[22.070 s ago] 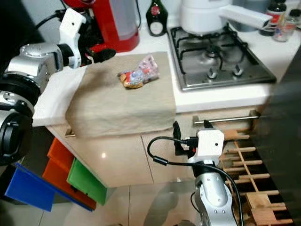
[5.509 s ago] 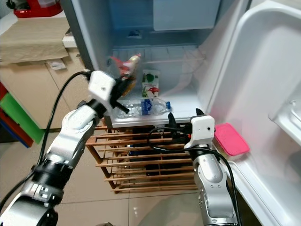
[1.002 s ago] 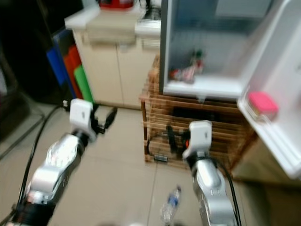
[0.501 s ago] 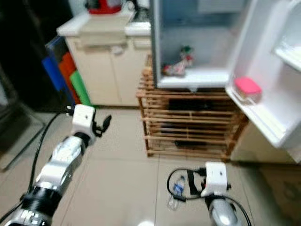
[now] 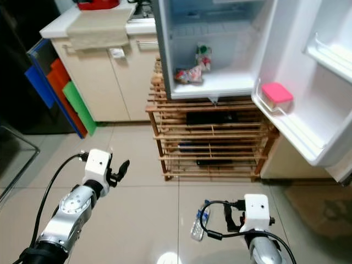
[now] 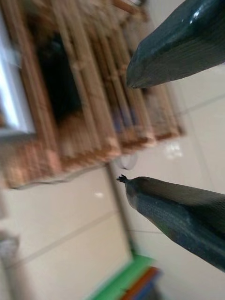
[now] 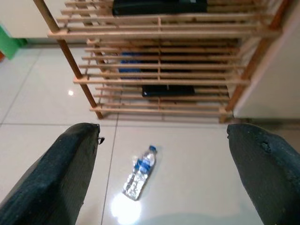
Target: Restocking fridge
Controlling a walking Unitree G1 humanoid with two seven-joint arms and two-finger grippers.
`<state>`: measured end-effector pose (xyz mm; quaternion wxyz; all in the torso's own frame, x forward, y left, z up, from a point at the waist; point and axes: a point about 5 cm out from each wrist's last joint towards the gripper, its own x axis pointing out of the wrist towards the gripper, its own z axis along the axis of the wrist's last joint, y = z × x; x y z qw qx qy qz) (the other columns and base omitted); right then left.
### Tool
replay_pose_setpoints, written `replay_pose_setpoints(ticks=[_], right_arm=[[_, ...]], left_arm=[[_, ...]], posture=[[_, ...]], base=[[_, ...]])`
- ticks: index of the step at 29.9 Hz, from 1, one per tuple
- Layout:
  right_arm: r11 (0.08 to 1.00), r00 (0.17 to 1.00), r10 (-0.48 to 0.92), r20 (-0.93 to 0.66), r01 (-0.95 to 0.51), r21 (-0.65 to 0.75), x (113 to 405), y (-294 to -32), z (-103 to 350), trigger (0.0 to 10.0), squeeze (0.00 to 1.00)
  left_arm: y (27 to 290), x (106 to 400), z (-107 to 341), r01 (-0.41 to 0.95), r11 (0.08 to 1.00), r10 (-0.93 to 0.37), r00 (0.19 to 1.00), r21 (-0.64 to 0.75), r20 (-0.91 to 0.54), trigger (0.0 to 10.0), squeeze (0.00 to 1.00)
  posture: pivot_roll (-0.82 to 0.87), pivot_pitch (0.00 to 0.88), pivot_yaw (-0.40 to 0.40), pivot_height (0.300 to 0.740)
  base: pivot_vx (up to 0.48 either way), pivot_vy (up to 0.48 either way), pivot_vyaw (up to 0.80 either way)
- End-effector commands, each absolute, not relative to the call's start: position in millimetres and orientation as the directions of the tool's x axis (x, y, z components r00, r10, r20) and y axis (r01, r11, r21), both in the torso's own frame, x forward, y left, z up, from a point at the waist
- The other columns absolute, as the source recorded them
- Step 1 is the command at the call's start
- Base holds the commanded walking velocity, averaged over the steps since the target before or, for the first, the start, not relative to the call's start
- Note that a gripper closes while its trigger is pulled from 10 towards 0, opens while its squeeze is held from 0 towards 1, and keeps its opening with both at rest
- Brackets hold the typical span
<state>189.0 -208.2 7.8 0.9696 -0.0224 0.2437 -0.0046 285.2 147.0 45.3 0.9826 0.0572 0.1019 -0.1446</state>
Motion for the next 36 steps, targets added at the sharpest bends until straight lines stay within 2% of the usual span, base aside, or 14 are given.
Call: replay_pose_setpoints(ticks=[1,12,14,16,17,18,21,23,24,27,28,30,34,36], right_arm=[[0.999,0.877,-0.015,-0.48,-0.011,-0.051,189.1,-210.5,4.3,10.0,0.0],[0.997,0.823,-0.045,-0.566,0.005,-0.073,181.1,-222.4,-25.3,10.0,0.0],[0.997,0.795,-0.055,-0.604,0.008,-0.079,177.3,-225.0,-33.5,10.0,0.0],[0.996,0.727,-0.087,-0.681,0.046,-0.077,165.2,-230.8,-52.6,10.0,0.0],[0.996,0.727,-0.087,-0.681,0.046,-0.077,165.2,-230.8,-52.6,10.0,0.0],[0.992,0.652,-0.124,-0.748,0.09,-0.086,152.0,-236.2,-68.7,10.0,0.0],[0.976,0.541,-0.198,-0.818,0.189,-0.112,133.3,-248.1,-81.8,10.0,0.0],[0.959,0.499,-0.255,-0.828,0.24,-0.15,127.5,-258.4,-83.3,10.0,0.0],[0.959,0.499,-0.255,-0.828,0.24,-0.15,127.5,-258.4,-83.3,10.0,0.0],[0.892,0.408,-0.416,-0.813,0.357,-0.278,115.3,-289.9,-79.4,10.0,0.0],[0.831,0.366,-0.522,-0.77,0.423,-0.362,110.5,-310.7,-72.6,10.0,0.0],[0.816,0.357,-0.544,-0.759,0.437,-0.379,109.8,-315.0,-71.1,10.0,0.0],[0.688,0.362,-0.709,-0.605,0.544,-0.48,122.4,-349.3,-45.8,10.0,0.0],[0.666,0.371,-0.735,-0.568,0.556,-0.498,126.1,-355.5,-39.5,10.0,0.0]], left_arm=[[141.2,289.9,54.6,0.318,0.944,-0.301,0.938,0.083,-0.169,10.0,0.0],[137.2,289.2,51.1,0.359,0.932,-0.345,0.923,0.056,-0.169,10.0,0.0],[134.1,288.9,47.8,0.377,0.924,-0.36,0.913,0.057,-0.194,10.0,0.0],[137.9,291.8,43.1,0.356,0.931,-0.331,0.916,0.08,-0.225,10.0,0.0],[137.9,291.8,43.1,0.356,0.931,-0.331,0.916,0.08,-0.225,10.0,0.0],[143.8,294.6,31.0,0.343,0.933,-0.293,0.901,0.112,-0.319,10.0,0.0],[157.6,287.8,-0.9,0.369,0.917,-0.224,0.79,0.151,-0.571,10.0,0.0],[164.7,280.5,-12.2,0.382,0.913,-0.203,0.731,0.145,-0.652,10.0,0.0],[164.7,280.5,-12.2,0.382,0.913,-0.203,0.731,0.145,-0.652,10.0,0.0],[174.7,265.2,-28.6,0.418,0.899,-0.186,0.637,0.132,-0.748,10.0,0.0],[176.2,258.1,-35.3,0.465,0.872,-0.18,0.599,0.155,-0.78,10.0,0.0],[176.3,256.9,-36.6,0.476,0.865,-0.179,0.59,0.16,-0.787,10.0,0.0],[171.9,249.0,-44.4,0.574,0.796,-0.183,0.532,0.194,-0.827,10.0,0.0],[170.9,247.2,-45.9,0.586,0.786,-0.185,0.523,0.194,-0.832,10.0,0.0]], posture=[[-0.17,0.0,0.117,0.74],[-0.18,0.0,0.119,0.74],[-0.18,0.0,0.118,0.74],[-0.17,0.0,0.115,0.74],[-0.17,0.0,0.115,0.74],[-0.17,0.0,0.11,0.74],[-0.17,0.0,0.106,0.74],[-0.18,0.0,0.108,0.74],[-0.18,0.0,0.108,0.74],[-0.18,0.0,0.112,0.74],[-0.18,0.0,0.112,0.74],[-0.18,0.0,0.112,0.74],[-0.21,0.0,0.127,0.74],[-0.21,0.0,0.127,0.74]], base=[[0.322,-0.349,0.0],[0.326,-0.349,0.0],[0.356,-0.319,0.0],[0.0,0.0,0.0],[0.0,0.0,0.0],[0.0,0.0,0.0],[0.0,0.0,0.0],[0.0,0.0,0.0],[0.0,0.0,0.0],[0.0,0.0,0.0],[0.0,0.0,0.0],[0.0,0.0,0.0],[0.0,0.0,0.0],[0.0,0.0,0.0]])
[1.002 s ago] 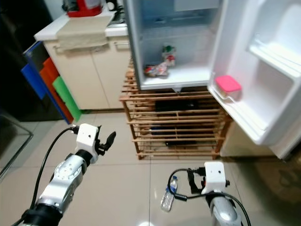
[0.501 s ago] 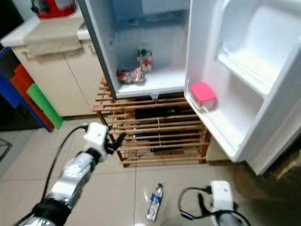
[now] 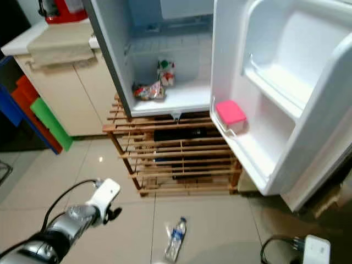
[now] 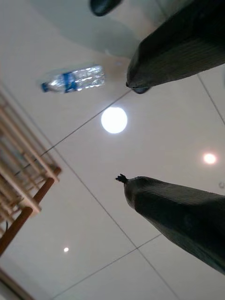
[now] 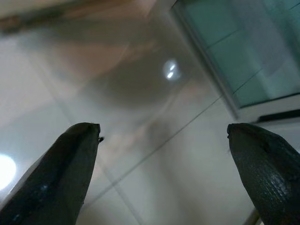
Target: Restocking fridge
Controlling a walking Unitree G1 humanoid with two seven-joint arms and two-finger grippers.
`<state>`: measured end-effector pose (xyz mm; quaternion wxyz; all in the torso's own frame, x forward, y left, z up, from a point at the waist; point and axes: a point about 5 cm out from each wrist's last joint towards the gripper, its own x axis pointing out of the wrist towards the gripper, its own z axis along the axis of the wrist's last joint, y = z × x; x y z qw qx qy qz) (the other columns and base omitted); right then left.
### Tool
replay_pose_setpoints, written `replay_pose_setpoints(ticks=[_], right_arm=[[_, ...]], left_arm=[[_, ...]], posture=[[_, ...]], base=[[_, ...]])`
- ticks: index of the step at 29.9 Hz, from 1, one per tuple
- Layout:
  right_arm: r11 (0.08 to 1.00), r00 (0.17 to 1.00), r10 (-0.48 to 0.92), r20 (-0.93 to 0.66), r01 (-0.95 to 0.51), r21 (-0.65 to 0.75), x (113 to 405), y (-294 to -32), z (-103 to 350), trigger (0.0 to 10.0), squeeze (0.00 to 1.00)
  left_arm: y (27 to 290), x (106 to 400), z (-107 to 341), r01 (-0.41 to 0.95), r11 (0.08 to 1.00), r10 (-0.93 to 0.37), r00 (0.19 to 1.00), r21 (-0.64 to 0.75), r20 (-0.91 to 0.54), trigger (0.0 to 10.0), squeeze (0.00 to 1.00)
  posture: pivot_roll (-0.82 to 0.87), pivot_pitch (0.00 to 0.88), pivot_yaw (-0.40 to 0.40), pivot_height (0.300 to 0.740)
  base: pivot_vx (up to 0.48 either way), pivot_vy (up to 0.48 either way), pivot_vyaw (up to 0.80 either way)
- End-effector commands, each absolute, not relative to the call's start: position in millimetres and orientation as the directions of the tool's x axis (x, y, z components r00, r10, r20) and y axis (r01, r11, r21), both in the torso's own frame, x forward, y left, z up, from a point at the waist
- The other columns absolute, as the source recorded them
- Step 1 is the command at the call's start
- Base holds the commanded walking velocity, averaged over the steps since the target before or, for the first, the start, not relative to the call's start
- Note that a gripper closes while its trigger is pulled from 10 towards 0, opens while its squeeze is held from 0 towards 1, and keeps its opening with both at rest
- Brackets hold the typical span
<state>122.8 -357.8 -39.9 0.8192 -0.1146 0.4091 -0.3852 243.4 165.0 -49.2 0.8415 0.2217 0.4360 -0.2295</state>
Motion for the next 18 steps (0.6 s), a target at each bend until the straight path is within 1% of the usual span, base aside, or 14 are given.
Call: replay_pose_setpoints(ticks=[1,2,3,5,6,7,8,11,14,15,16,17,18], right_arm=[[0.614,0.427,-0.787,-0.446,0.612,-0.498,134.0,-385.6,-8.7,10.0,0.0],[0.602,0.447,-0.798,-0.404,0.628,-0.493,137.4,-393.1,1.9,10.0,0.0],[0.604,0.501,-0.797,-0.338,0.648,-0.465,148.9,-395.3,17.1,10.0,0.0],[0.628,0.587,-0.774,-0.237,0.66,-0.412,169.7,-388.2,39.4,10.0,0.0],[0.652,0.637,-0.748,-0.187,0.652,-0.387,181.8,-379.8,50.3,10.0,0.0],[0.665,0.663,-0.732,-0.158,0.645,-0.375,188.6,-374.2,55.9,10.0,0.0],[0.69,0.707,-0.699,-0.106,0.628,-0.36,199.9,-364.8,65.3,10.0,0.0],[0.753,0.794,-0.608,-0.008,0.574,-0.322,220.9,-342.5,85.1,10.0,0.0],[0.801,0.841,-0.54,0.027,0.523,-0.29,231.1,-324.9,97.8,10.0,0.0],[0.825,0.861,-0.508,0.03,0.496,-0.272,234.6,-316.2,101.3,10.0,0.0],[0.867,0.896,-0.442,0.036,0.437,-0.238,240.5,-299.8,105.6,10.0,0.0],[0.867,0.896,-0.442,0.036,0.437,-0.238,240.5,-299.8,105.6,10.0,0.0],[0.908,0.925,-0.377,0.034,0.377,-0.184,245.6,-281.4,109.8,10.0,0.0]], left_arm=[[169.6,241.4,-50.5,0.631,0.749,-0.184,0.492,0.203,-0.851,10.0,0.0],[169.6,239.6,-51.9,0.646,0.734,-0.18,0.483,0.21,-0.857,10.0,0.0],[170.4,236.0,-54.5,0.663,0.713,-0.167,0.475,0.227,-0.864,10.0,0.0],[171.6,230.5,-58.4,0.688,0.684,-0.154,0.462,0.243,-0.873,10.0,0.0],[172.3,226.1,-61.1,0.717,0.653,-0.154,0.443,0.246,-0.883,10.0,0.0],[172.6,223.4,-62.7,0.737,0.63,-0.155,0.429,0.245,-0.89,10.0,0.0],[174.1,216.8,-66.7,0.776,0.578,-0.141,0.398,0.251,-0.906,10.0,0.0],[174.0,201.4,-75.8,0.856,0.456,-0.104,0.322,0.243,-0.941,10.0,0.0],[177.1,192.0,-80.5,0.905,0.357,-0.071,0.273,0.231,-0.959,10.0,0.0],[181.2,186.9,-82.5,0.929,0.293,-0.044,0.247,0.224,-0.968,10.0,0.0],[188.7,177.3,-86.3,0.961,0.187,0.009,0.204,0.202,-0.979,10.0,0.0],[188.7,177.3,-86.3,0.961,0.187,0.009,0.204,0.202,-0.979,10.0,0.0],[190.7,170.9,-88.8,0.975,0.133,0.034,0.175,0.178,-0.984,10.0,0.0]], posture=[[-0.21,0.0,0.135,0.74],[-0.21,0.0,0.135,0.74],[-0.21,0.0,0.137,0.74],[-0.22,0.0,0.137,0.74],[-0.22,0.0,0.137,0.74],[-0.22,0.0,0.137,0.74],[-0.22,0.0,0.137,0.74],[-0.23,0.0,0.135,0.74],[-0.23,0.0,0.131,0.74],[-0.22,0.0,0.129,0.74],[-0.22,0.0,0.128,0.74],[-0.22,0.0,0.128,0.74],[-0.22,0.0,0.126,0.74]], base=[[0.0,0.0,0.0],[0.0,0.0,0.0],[0.0,0.0,0.0],[0.0,0.0,0.0],[0.0,0.0,0.0],[0.0,0.0,0.0],[0.0,0.0,0.0],[0.0,0.0,0.0],[0.0,0.0,0.0],[0.0,0.0,0.0],[0.0,0.0,0.0],[0.0,0.0,0.0],[0.0,0.0,0.0]])
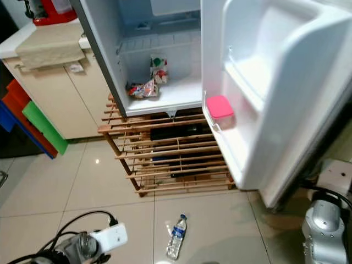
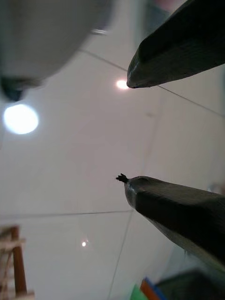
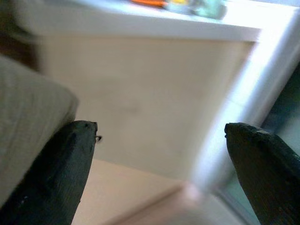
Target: Restocking fridge
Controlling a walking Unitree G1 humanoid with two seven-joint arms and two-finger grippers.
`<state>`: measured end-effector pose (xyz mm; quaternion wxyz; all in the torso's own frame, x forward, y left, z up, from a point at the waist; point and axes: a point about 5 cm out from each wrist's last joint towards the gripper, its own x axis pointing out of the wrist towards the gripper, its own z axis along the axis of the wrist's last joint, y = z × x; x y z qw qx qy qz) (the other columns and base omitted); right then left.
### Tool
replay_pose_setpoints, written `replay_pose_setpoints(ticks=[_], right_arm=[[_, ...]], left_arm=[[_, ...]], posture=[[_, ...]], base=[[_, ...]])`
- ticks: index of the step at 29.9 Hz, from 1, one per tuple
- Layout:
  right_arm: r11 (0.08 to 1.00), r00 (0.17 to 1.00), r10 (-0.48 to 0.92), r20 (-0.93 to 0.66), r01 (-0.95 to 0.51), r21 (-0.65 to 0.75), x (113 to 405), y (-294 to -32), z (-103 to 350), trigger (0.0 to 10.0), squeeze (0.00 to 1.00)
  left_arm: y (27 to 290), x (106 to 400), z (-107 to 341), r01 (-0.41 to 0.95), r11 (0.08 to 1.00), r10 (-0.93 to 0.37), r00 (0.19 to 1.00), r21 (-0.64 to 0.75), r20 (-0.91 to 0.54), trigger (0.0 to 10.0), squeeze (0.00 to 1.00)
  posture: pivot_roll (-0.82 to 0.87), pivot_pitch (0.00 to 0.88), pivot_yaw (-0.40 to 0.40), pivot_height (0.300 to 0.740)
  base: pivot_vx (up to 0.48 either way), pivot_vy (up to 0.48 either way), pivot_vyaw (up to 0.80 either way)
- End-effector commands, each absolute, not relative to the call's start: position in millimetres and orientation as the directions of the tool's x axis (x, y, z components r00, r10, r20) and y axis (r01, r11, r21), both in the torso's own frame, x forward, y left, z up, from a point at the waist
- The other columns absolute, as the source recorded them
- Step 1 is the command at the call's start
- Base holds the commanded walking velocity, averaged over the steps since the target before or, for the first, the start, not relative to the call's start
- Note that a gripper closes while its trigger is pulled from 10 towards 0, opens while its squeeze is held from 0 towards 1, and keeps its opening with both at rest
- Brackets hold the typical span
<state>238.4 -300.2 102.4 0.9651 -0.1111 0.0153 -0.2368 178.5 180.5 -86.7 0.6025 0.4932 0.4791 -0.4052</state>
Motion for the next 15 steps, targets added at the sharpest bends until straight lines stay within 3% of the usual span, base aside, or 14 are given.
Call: replay_pose_setpoints(ticks=[1,5,8,12,13,14,15], right_arm=[[0.916,0.931,-0.364,0.033,0.364,-0.171,246.5,-277.4,110.9,10.0,0.0],[0.993,0.996,-0.094,0.004,0.094,-0.068,253.5,-228.1,113.1,10.0,0.0],[0.994,0.994,0.106,-0.022,-0.106,-0.015,250.9,-198.8,112.6,10.0,0.0],[0.993,0.993,0.116,-0.032,-0.115,0.026,249.5,-199.9,110.2,10.0,0.0],[0.997,0.998,0.057,-0.041,-0.055,0.051,251.0,-210.7,108.6,10.0,0.0],[0.997,0.998,0.057,-0.041,-0.055,0.051,251.0,-210.7,108.6,10.0,0.0],[0.997,0.999,0.019,-0.046,-0.015,0.077,252.3,-218.0,108.8,10.0,0.0]], left_arm=[[190.7,169.9,-89.3,0.977,0.125,0.037,0.171,0.174,-0.985,10.0,0.0],[181.8,159.5,-94.4,0.988,0.099,0.029,0.117,0.119,-0.993,10.0,0.0],[174.6,155.1,-96.9,0.99,0.088,0.021,0.108,0.109,-0.994,10.0,0.0],[162.6,163.9,-95.3,0.974,0.116,0.0,0.197,0.196,-0.98,10.0,0.0],[151.0,180.3,-89.5,0.938,0.157,-0.015,0.314,0.308,-0.949,10.0,0.0],[151.0,180.3,-89.5,0.938,0.157,-0.015,0.314,0.308,-0.949,10.0,0.0],[133.6,194.7,-82.9,0.896,0.243,-0.059,0.396,0.372,-0.916,10.0,0.0]], posture=[[-0.22,0.0,0.126,0.74],[-0.22,0.0,0.127,0.74],[-0.22,0.0,0.127,0.74],[-0.21,0.0,0.121,0.74],[-0.21,0.0,0.116,0.74],[-0.21,0.0,0.116,0.74],[-0.2,0.0,0.113,0.74]], base=[[0.0,0.0,0.0],[0.0,0.0,0.0],[0.0,0.0,0.0],[0.0,0.0,0.0],[0.0,0.0,0.0],[0.0,0.0,0.0],[0.0,0.0,0.0]])
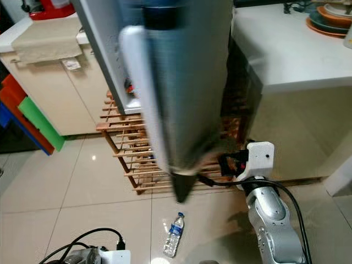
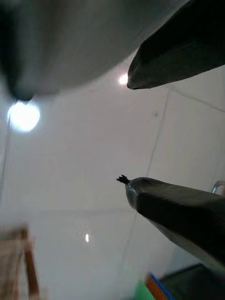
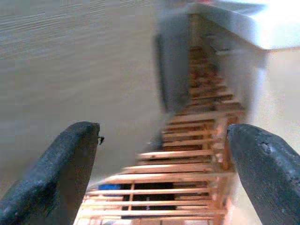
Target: Restocking fridge
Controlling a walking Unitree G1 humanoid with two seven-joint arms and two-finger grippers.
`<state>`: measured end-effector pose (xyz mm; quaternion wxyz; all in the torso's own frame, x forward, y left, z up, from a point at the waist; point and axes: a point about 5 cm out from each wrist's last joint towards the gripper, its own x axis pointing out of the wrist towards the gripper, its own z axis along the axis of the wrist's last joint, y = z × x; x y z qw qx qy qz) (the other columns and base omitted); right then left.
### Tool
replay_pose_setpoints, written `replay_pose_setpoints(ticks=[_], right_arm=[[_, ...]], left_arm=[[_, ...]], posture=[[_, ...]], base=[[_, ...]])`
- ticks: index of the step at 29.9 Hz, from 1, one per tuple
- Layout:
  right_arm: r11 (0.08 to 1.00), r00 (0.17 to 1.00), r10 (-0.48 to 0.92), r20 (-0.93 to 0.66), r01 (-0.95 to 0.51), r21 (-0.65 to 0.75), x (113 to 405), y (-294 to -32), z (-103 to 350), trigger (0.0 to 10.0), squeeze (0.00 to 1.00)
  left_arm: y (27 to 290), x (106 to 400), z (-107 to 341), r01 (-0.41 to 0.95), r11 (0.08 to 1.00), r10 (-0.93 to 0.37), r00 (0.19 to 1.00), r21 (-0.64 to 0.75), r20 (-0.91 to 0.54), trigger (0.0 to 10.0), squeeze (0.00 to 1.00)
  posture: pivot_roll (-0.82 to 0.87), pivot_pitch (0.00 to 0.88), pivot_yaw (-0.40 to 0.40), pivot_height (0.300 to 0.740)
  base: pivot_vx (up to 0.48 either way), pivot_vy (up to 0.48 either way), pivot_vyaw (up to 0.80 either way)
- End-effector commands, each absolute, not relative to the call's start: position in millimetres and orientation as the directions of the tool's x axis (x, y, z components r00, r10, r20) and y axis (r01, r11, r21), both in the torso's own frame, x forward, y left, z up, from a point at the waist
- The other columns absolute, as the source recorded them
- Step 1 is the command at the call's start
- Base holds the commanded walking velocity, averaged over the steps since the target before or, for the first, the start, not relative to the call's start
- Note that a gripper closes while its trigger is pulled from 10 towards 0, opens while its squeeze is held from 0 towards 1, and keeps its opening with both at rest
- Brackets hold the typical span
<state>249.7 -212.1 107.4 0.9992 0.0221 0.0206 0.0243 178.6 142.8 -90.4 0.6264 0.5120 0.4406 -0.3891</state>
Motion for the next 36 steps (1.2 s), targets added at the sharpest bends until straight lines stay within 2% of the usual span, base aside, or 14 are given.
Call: replay_pose_setpoints(ticks=[1,5,7,9,10,13,14,15,17,18,19,21,28,36], right_arm=[[0.997,0.999,0.014,-0.048,-0.01,0.083,252.4,-219.3,109.2,10.0,0.0],[0.996,0.998,0.038,-0.049,-0.034,0.083,253.5,-214.5,109.9,10.0,0.0],[0.997,0.998,0.02,-0.052,-0.015,0.081,254.0,-213.5,107.7,10.0,0.0],[0.998,0.997,-0.053,-0.056,0.056,0.041,254.3,-218.6,105.2,10.0,0.0],[0.993,0.991,-0.12,-0.06,0.12,-0.003,254.4,-224.5,103.4,10.0,0.0],[0.958,0.958,-0.283,-0.043,0.281,-0.055,251.0,-241.3,102.3,10.0,0.0],[0.955,0.956,-0.292,-0.038,0.29,-0.061,250.4,-241.9,102.5,10.0,0.0],[0.955,0.956,-0.292,-0.038,0.29,-0.061,250.4,-241.9,102.5,10.0,0.0],[0.949,0.951,-0.307,-0.033,0.304,-0.079,248.7,-241.9,101.8,10.0,0.0],[0.949,0.951,-0.307,-0.033,0.304,-0.079,248.7,-241.9,101.8,10.0,0.0],[0.949,0.951,-0.308,-0.034,0.304,-0.084,247.8,-241.3,100.5,10.0,0.0],[0.943,0.945,-0.324,-0.047,0.319,-0.088,244.9,-239.8,95.1,10.0,0.0],[0.928,0.929,-0.367,-0.05,0.362,-0.085,241.5,-241.3,90.0,10.0,0.0],[0.929,0.931,-0.362,-0.04,0.357,-0.099,242.7,-240.0,89.4,10.0,0.0]], left_arm=[[126.6,199.1,-80.5,0.879,0.282,-0.078,0.42,0.384,-0.904,10.0,0.0],[103.8,212.8,-71.5,0.85,0.265,-0.128,0.499,0.455,-0.857,10.0,0.0],[80.6,220.8,-63.6,0.811,0.391,-0.203,0.536,0.435,-0.819,10.0,0.0],[53.3,229.8,-51.8,0.734,0.602,-0.294,0.569,0.313,-0.768,10.0,0.0],[39.0,235.8,-43.4,0.695,0.673,-0.34,0.593,0.252,-0.729,10.0,0.0],[-5.9,261.5,-2.5,0.603,0.791,-0.474,0.712,0.105,-0.519,10.0,0.0],[28.7,293.1,19.2,0.553,0.832,-0.493,0.772,0.04,-0.4,10.0,0.0],[28.7,293.1,19.2,0.553,0.832,-0.493,0.772,0.04,-0.4,10.0,0.0],[76.2,329.5,70.2,0.521,0.854,-0.514,0.841,-0.006,-0.165,10.0,0.0],[76.2,329.5,70.2,0.521,0.854,-0.514,0.841,-0.006,-0.165,10.0,0.0],[84.6,336.6,90.0,0.526,0.85,-0.525,0.847,-0.013,-0.084,10.0,0.0],[81.5,341.1,110.1,0.537,0.843,-0.537,0.844,-0.024,0.007,10.0,0.0],[82.7,339.7,113.8,0.54,0.84,-0.539,0.842,-0.048,0.04,10.0,0.0],[70.6,326.9,116.3,0.624,0.78,-0.625,0.778,0.037,0.057,10.0,0.0]], posture=[[-0.2,0.0,0.113,0.74],[-0.2,0.0,0.115,0.74],[-0.2,0.0,0.117,0.74],[-0.2,0.0,0.118,0.74],[-0.2,0.0,0.118,0.74],[-0.2,0.0,0.123,0.74],[-0.2,0.0,0.126,0.74],[-0.2,0.0,0.126,0.74],[-0.2,0.0,0.128,0.74],[-0.2,0.0,0.128,0.74],[-0.2,0.0,0.129,0.74],[-0.2,0.0,0.133,0.74],[-0.2,0.0,0.134,0.74],[-0.2,0.0,0.128,0.74]], base=[[0.0,0.0,0.0],[0.0,0.0,0.0],[0.0,0.0,0.0],[0.0,0.0,0.0],[0.0,0.0,0.0],[0.0,0.0,0.0],[0.0,0.0,0.0],[0.0,0.0,0.0],[0.0,0.0,0.0],[0.0,0.0,0.0],[0.0,0.0,0.0],[0.0,0.0,-0.4],[0.0,0.0,-0.75],[0.0,0.0,-0.74]])
